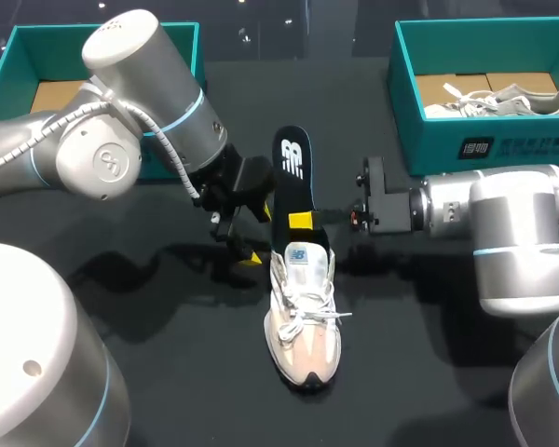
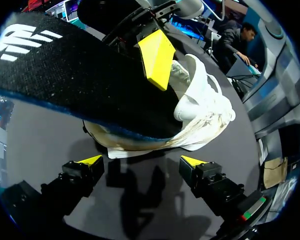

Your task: Take the shoe out of the shoebox, open the shoe tongue, remove and reinsert the insole, then place the shoe into the shoebox

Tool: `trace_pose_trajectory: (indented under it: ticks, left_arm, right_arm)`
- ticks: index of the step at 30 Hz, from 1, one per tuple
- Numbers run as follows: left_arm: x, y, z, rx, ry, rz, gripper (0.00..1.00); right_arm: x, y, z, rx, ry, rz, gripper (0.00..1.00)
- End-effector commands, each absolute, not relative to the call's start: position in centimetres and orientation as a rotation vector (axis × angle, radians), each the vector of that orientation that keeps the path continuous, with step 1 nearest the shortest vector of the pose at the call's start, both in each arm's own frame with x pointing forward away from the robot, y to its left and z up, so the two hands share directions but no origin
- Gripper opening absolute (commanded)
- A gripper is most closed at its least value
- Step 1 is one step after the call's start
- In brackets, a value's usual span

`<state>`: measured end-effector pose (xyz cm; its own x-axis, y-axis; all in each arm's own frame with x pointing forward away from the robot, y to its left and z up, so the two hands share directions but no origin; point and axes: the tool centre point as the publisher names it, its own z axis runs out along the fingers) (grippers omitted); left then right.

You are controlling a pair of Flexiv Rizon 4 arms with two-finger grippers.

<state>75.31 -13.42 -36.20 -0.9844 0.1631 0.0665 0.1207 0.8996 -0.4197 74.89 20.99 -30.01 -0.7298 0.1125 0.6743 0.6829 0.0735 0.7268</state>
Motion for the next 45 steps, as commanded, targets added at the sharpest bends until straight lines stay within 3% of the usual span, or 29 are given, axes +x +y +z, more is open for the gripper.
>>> trace_pose_trajectory:
  ticks: [1,4,6,7,39,40,42,45]
  left_arm:
    - [75.3,-13.3,-36.2,-0.223,-2.966,0.645,1.0]
    - [75.3,-13.3,-36.2,-0.223,-2.966,0.645,1.0]
    - [75.3,-13.3,-36.2,-0.223,-2.966,0.645,1.0]
    - [75.3,-13.3,-36.2,-0.223,-2.966,0.645,1.0]
    - [75.3,-13.3,-36.2,-0.223,-2.966,0.645,1.0]
    - [75.3,-13.3,-36.2,-0.223,-2.966,0.645,1.0]
    - [75.3,-13.3,-36.2,-0.223,-2.966,0.645,1.0]
    - [75.3,-13.3,-36.2,-0.223,-2.966,0.645,1.0]
  right_arm:
    - [76.0,21.7,-29.8,-0.758,-1.937,-1.644,0.23]
    - [76.3,21.8,-29.7,-0.755,-1.942,-1.636,0.18]
    - [76.5,21.8,-29.8,-0.763,-1.945,-1.63,0.02]
    - [76.5,21.8,-29.8,-0.766,-1.944,-1.629,0.0]
    - [71.9,21.6,-34.2,-0.972,-1.855,-1.598,0.0]
    - [71.9,21.6,-34.1,-0.971,-1.854,-1.599,0.04]
    - [71.9,21.5,-33.7,-0.959,-1.857,-1.616,0.24]
    - [72.3,21.2,-32.8,-0.929,-1.878,-1.642,0.41]
